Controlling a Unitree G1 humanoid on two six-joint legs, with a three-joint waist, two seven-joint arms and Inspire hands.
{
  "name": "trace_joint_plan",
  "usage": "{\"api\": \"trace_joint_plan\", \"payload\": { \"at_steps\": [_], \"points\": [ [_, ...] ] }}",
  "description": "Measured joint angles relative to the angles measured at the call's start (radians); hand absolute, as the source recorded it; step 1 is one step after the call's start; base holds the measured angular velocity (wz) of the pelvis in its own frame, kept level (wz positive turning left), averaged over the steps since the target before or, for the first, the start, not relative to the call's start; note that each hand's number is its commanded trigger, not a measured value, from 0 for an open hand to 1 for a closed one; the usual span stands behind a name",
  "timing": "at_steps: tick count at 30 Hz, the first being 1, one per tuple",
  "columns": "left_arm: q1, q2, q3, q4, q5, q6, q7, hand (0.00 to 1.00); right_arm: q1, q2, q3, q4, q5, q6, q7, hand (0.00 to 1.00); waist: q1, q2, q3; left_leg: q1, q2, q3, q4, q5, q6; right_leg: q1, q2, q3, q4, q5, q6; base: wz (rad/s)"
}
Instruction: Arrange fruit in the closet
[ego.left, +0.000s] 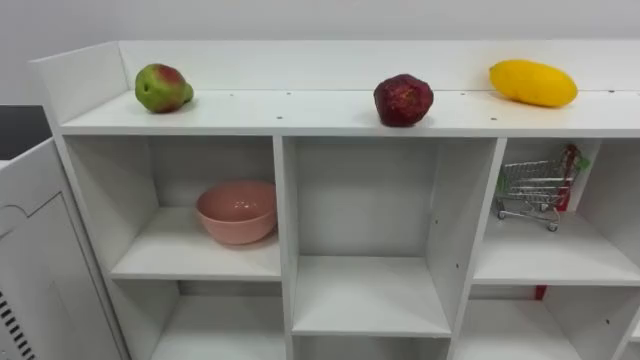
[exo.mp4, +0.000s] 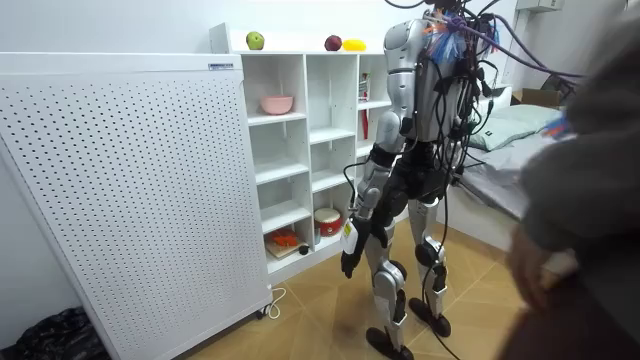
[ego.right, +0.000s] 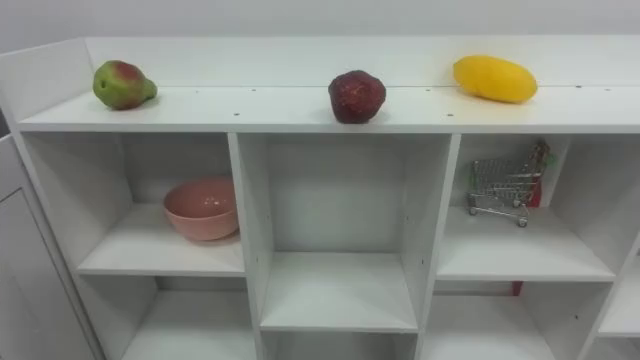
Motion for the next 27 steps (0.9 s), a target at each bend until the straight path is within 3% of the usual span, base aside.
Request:
{"api": "trace_joint_plan", "payload": {
  "at_steps": [15,18,20,23,27],
  "points": [
    [-0.012,0.000,0.002,0.000,-0.001,-0.016,0.034,0.00,-0.008,0.000,-0.006,-0.009,0.005,-0.009,-0.065,0.00,-0.003,-0.001,0.0004,-0.002,-0.001,-0.002,-0.005,0.000,0.000,-0.001,0.001,0.009,0.000,0.000,0.000,-0.01],
    [-0.012,0.002,0.004,-0.008,-0.002,-0.030,0.037,0.00,-0.008,-0.001,-0.045,-0.017,0.039,-0.007,-0.103,0.00,-0.013,-0.006,-0.0016,-0.001,-0.001,-0.004,-0.004,0.000,0.000,0.005,0.001,0.009,0.000,0.000,0.000,0.03],
    [-0.013,0.005,0.026,-0.018,-0.002,-0.042,0.038,0.00,-0.031,-0.007,-0.119,-0.030,0.044,-0.007,-0.129,0.00,-0.028,-0.010,0.0009,0.002,-0.001,-0.005,-0.003,0.000,0.000,0.009,0.001,0.002,0.000,0.000,0.000,0.00],
    [-0.016,0.014,0.031,-0.037,-0.002,-0.057,0.043,0.00,-0.054,-0.019,-0.161,-0.089,0.064,-0.007,-0.181,0.00,-0.040,-0.016,0.0036,0.002,-0.002,-0.005,-0.001,0.000,0.000,0.010,0.001,-0.004,0.000,0.000,0.000,0.00],
    [-0.015,0.016,0.065,-0.090,-0.014,-0.094,0.072,0.00,-0.081,-0.029,-0.265,-0.370,0.052,-0.021,-0.297,0.00,-0.042,-0.027,0.0052,-0.006,-0.003,0.001,0.001,0.000,0.001,-0.010,0.000,-0.001,0.001,0.000,-0.001,-0.09]
  ]
}}
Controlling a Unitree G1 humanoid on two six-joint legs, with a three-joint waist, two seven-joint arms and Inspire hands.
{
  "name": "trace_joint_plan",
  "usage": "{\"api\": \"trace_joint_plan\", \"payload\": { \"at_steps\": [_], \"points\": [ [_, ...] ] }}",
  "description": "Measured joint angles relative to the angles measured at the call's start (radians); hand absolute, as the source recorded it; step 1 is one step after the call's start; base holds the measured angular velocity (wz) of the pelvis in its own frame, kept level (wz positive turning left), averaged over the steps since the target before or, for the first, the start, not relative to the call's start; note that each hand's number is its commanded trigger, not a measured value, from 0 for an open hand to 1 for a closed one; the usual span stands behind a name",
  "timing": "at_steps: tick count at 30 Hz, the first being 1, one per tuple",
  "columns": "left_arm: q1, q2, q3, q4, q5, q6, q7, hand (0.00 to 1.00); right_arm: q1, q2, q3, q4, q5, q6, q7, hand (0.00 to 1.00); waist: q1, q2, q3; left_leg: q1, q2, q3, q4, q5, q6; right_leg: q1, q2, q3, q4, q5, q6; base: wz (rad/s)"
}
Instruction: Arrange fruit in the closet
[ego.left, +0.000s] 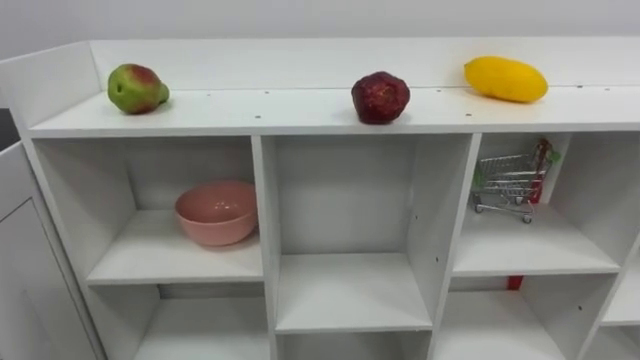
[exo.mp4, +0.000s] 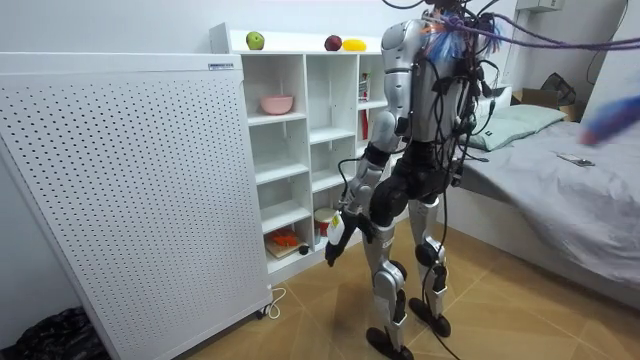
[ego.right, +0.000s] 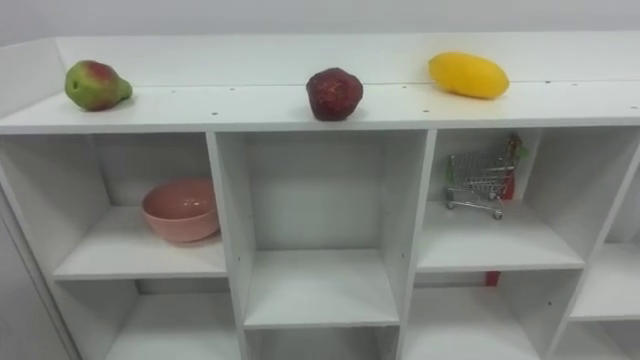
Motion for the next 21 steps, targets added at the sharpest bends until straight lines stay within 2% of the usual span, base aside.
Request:
{"api": "trace_joint_plan", "payload": {
  "at_steps": [3,5,7,10,15,17,21],
  "points": [
    [0.001,0.002,0.013,-0.001,-0.023,-0.019,0.014,0.00,-0.025,-0.016,-0.012,-0.228,-0.030,-0.031,-0.074,0.00,0.001,-0.004,-0.0026,0.007,0.000,0.007,-0.006,0.000,0.000,-0.003,0.001,0.009,0.000,0.000,0.000,-0.07],
    [0.003,0.003,0.012,-0.004,-0.031,-0.021,0.019,0.00,-0.044,-0.020,-0.009,-0.378,-0.118,-0.055,-0.113,0.00,0.002,-0.007,-0.0084,0.006,0.001,0.007,-0.006,0.000,0.000,-0.008,0.002,0.005,0.003,0.000,0.000,0.00],
    [0.001,0.003,0.012,-0.001,-0.036,-0.024,0.032,0.00,-0.051,-0.020,-0.009,-0.469,-0.140,-0.063,-0.148,0.00,0.018,-0.013,-0.0129,0.007,0.002,0.008,-0.008,0.001,0.000,-0.009,0.003,0.007,0.003,0.000,0.000,-0.04],
    [0.011,0.014,-0.015,-0.002,-0.060,-0.024,0.047,0.00,-0.053,-0.020,0.013,-0.649,-0.184,-0.070,-0.219,0.00,0.030,-0.020,-0.0152,0.006,0.002,0.008,-0.009,0.000,0.000,-0.013,0.004,0.011,0.002,0.000,0.000,-0.07],
    [0.026,0.022,-0.046,0.007,-0.054,-0.023,0.060,0.00,-0.082,-0.023,0.050,-0.817,-0.264,-0.085,-0.260,0.00,0.037,-0.021,-0.0159,0.006,0.002,0.006,-0.009,0.000,0.000,-0.013,0.003,0.009,0.002,0.001,-0.001,0.00],
    [0.038,0.020,-0.047,0.008,-0.047,-0.022,0.062,0.00,-0.082,-0.024,0.076,-0.914,-0.325,-0.086,-0.264,0.00,0.046,-0.012,-0.0170,0.006,0.003,0.006,-0.007,0.000,0.000,-0.012,0.004,0.008,0.003,0.002,-0.002,0.00],
    [0.053,0.020,-0.080,0.009,-0.049,-0.020,0.064,0.00,-0.105,-0.028,0.110,-1.017,-0.335,-0.087,-0.270,0.00,0.054,-0.004,-0.0205,0.008,0.004,0.006,-0.001,0.001,0.000,-0.010,0.003,0.008,0.009,0.002,-0.003,0.00]
  ]
}}
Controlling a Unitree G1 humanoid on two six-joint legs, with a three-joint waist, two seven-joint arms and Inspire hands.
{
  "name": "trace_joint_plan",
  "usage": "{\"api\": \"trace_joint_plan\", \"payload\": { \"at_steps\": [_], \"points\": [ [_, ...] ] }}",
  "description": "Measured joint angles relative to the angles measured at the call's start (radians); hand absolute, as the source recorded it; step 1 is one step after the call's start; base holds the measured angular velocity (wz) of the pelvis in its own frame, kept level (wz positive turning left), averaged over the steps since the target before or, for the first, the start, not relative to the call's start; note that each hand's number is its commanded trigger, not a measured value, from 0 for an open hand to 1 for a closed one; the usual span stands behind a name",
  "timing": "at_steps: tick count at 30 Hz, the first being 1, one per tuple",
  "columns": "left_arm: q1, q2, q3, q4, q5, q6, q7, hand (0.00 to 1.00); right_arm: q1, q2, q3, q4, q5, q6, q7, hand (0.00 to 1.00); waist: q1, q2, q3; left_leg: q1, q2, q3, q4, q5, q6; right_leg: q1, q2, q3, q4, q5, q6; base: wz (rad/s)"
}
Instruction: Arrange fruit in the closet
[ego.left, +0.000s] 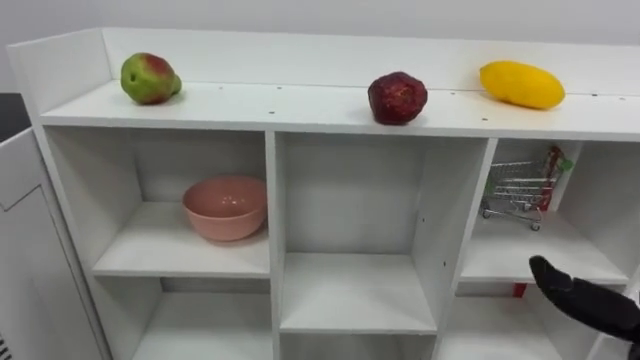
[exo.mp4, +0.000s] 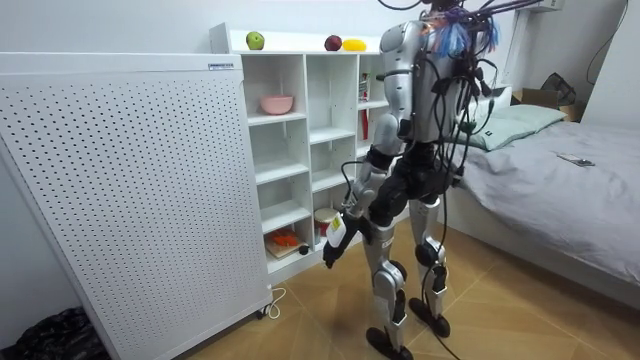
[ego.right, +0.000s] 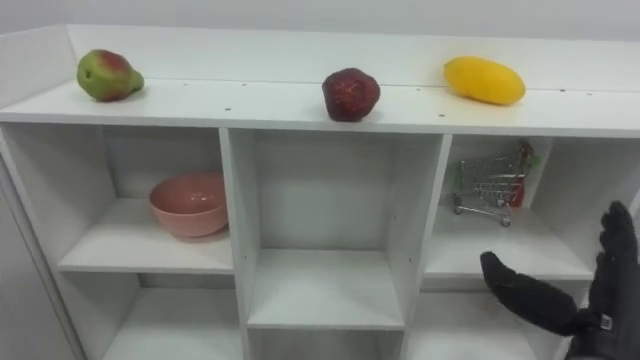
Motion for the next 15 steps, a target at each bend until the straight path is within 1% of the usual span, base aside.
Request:
{"api": "trace_joint_plan", "payload": {
  "at_steps": [3,4,5,7,9,11,12,14,15],
  "points": [
    [0.010,-0.001,-0.006,0.004,-0.001,0.000,0.000,0.00,-0.039,-0.002,0.004,-0.055,0.000,-0.009,-0.003,0.00,0.000,0.001,0.0025,-0.002,0.001,-0.009,0.002,0.000,0.000,0.009,0.000,-0.011,0.002,0.001,-0.002,0.05],
    [0.013,-0.001,-0.007,0.005,-0.002,0.000,-0.001,0.00,-0.059,-0.006,0.010,-0.068,-0.001,-0.014,-0.012,0.00,0.001,0.002,0.0048,-0.002,0.002,-0.011,0.002,0.000,0.000,0.009,0.001,-0.015,0.008,0.001,-0.002,0.00],
    [0.012,-0.001,-0.007,0.011,-0.002,0.000,-0.001,0.00,-0.088,-0.010,0.017,-0.070,-0.022,-0.022,-0.017,0.00,0.001,0.003,0.0055,-0.003,0.003,-0.015,0.000,0.000,0.000,0.007,0.002,-0.016,0.009,0.001,-0.002,0.00],
    [0.003,-0.001,-0.006,0.018,0.001,0.000,-0.008,0.00,-0.131,-0.011,0.020,-0.078,-0.039,-0.028,-0.012,0.00,0.002,0.002,0.0066,-0.010,0.000,-0.032,0.001,0.000,0.000,0.000,0.002,-0.020,0.009,0.002,-0.003,0.02],
    [-0.011,-0.001,-0.006,0.020,0.001,-0.001,-0.011,0.00,-0.165,-0.011,0.032,-0.098,-0.039,-0.033,-0.006,0.00,0.003,0.001,0.0104,-0.018,0.000,-0.036,0.008,0.001,-0.001,-0.004,0.003,-0.024,0.009,0.002,-0.003,0.06],
    [-0.030,-0.001,-0.006,0.019,0.001,-0.006,-0.011,0.00,-0.197,-0.012,0.040,-0.110,-0.039,-0.049,0.011,0.00,0.008,-0.002,0.0130,-0.021,0.000,-0.043,0.011,0.001,-0.001,-0.005,0.003,-0.030,0.009,0.002,-0.003,0.07],
    [-0.035,-0.001,-0.007,0.019,0.001,-0.006,-0.011,0.00,-0.208,-0.012,0.042,-0.110,-0.040,-0.049,0.012,0.00,0.012,-0.003,0.0131,-0.023,0.000,-0.043,0.011,0.001,-0.001,-0.008,0.003,-0.031,0.009,0.002,-0.003,0.04],
    [-0.049,0.000,-0.007,0.021,0.000,-0.007,-0.011,0.00,-0.241,-0.014,0.048,-0.110,-0.044,-0.051,0.012,0.00,0.021,-0.008,0.0108,-0.036,0.000,-0.043,0.014,0.001,-0.001,-0.019,0.003,-0.037,0.009,0.002,-0.004,0.00],
    [-0.058,0.001,-0.007,0.023,0.002,-0.008,-0.011,0.00,-0.258,-0.016,0.049,-0.110,-0.049,-0.052,0.012,0.00,0.029,-0.010,0.0118,-0.039,0.000,-0.043,0.014,0.001,-0.001,-0.022,0.003,-0.039,0.008,0.002,-0.004,0.00]
  ]
}}
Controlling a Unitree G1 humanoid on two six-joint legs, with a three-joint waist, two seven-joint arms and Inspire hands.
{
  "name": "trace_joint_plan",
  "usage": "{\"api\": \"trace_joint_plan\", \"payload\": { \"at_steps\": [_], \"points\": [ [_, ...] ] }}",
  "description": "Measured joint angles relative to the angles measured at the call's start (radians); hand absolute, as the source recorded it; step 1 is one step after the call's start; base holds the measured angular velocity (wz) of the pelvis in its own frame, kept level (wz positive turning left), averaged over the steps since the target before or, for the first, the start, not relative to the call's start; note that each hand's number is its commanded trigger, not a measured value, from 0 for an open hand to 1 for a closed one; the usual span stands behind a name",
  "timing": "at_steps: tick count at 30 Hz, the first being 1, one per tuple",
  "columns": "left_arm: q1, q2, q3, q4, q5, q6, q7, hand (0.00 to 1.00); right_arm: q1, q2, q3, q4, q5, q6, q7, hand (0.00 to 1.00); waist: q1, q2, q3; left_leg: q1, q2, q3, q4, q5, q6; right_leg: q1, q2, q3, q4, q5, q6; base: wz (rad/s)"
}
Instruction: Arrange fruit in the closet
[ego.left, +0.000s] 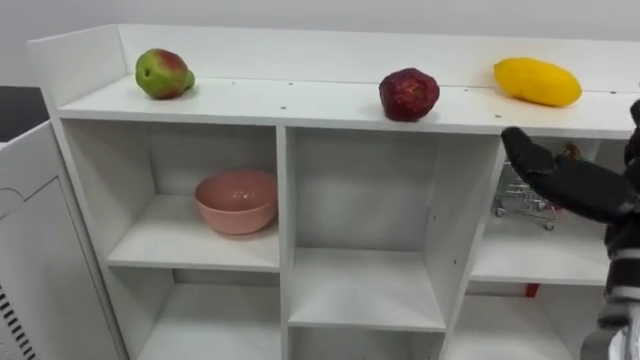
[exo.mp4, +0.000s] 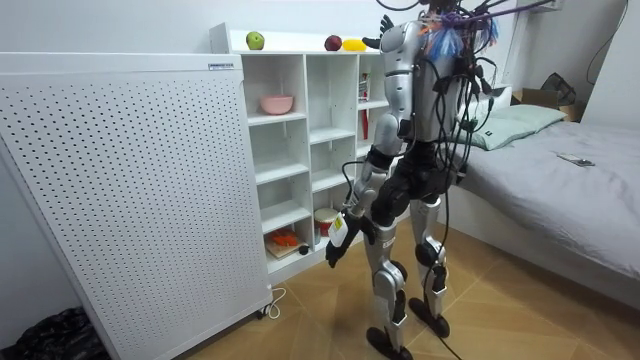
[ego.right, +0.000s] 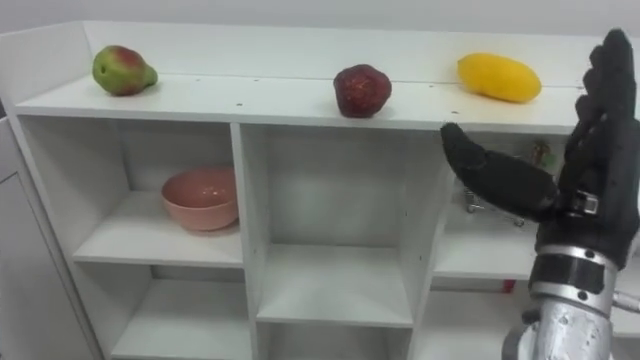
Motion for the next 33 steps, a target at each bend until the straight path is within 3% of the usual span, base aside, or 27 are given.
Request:
{"api": "trace_joint_plan", "payload": {
  "at_steps": [9,12,14,21,24,28,31,33],
  "points": [
    [-0.008,0.004,0.001,0.010,0.021,-0.004,-0.002,0.00,-0.072,-0.035,-0.001,0.001,0.052,-0.005,0.009,0.00,0.030,-0.015,-0.0010,-0.002,-0.001,-0.014,-0.003,0.000,0.000,0.000,0.000,-0.006,0.000,0.000,0.000,0.02],
    [-0.007,0.005,0.000,-0.009,0.023,0.014,-0.020,0.00,-0.130,-0.071,0.011,0.057,0.102,-0.001,0.018,0.00,0.033,-0.016,-0.0001,-0.008,-0.001,-0.019,0.004,0.000,0.000,0.000,-0.001,-0.015,0.000,0.000,0.000,0.06],
    [-0.005,0.008,0.000,-0.029,0.044,0.020,-0.038,0.00,-0.178,-0.091,0.011,0.124,0.136,0.017,0.036,0.00,0.039,-0.018,0.0010,-0.010,-0.001,-0.018,0.006,0.001,-0.001,0.000,-0.001,-0.016,0.000,0.000,0.000,0.00],
    [-0.013,0.010,0.003,-0.046,0.061,0.036,-0.065,0.00,-0.187,-0.111,0.030,0.179,0.181,0.049,0.102,0.00,0.061,-0.021,0.0019,-0.015,-0.002,-0.033,0.006,0.002,-0.001,0.000,-0.001,-0.029,-0.001,0.000,0.000,0.05],
    [-0.014,0.021,0.002,-0.047,0.061,0.038,-0.077,0.00,-0.211,-0.121,0.030,0.204,0.179,0.055,0.134,0.00,0.055,-0.033,0.0071,-0.019,-0.002,-0.045,0.004,0.003,-0.003,-0.001,0.000,-0.040,-0.001,0.000,0.000,0.11],
    [-0.014,0.032,0.003,-0.047,0.061,0.046,-0.098,0.00,-0.271,-0.152,0.038,0.252,0.179,0.077,0.184,0.00,0.062,-0.050,0.0038,-0.018,-0.002,-0.049,0.002,0.003,-0.003,-0.001,0.000,-0.049,-0.001,0.000,0.000,0.00],
    [-0.014,0.042,0.003,-0.047,0.061,0.053,-0.108,0.00,-0.291,-0.157,0.058,0.284,0.179,0.077,0.229,0.00,0.062,-0.062,-0.0039,-0.013,-0.002,-0.063,0.001,0.003,-0.003,0.007,0.000,-0.057,-0.001,0.000,0.000,0.06],
    [-0.015,0.044,0.002,-0.047,0.061,0.053,-0.109,0.00,-0.307,-0.158,0.068,0.308,0.178,0.084,0.253,0.00,0.062,-0.065,-0.0041,-0.012,-0.003,-0.077,0.001,0.003,-0.003,0.011,0.000,-0.060,-0.001,0.000,0.000,0.09]
  ]
}}
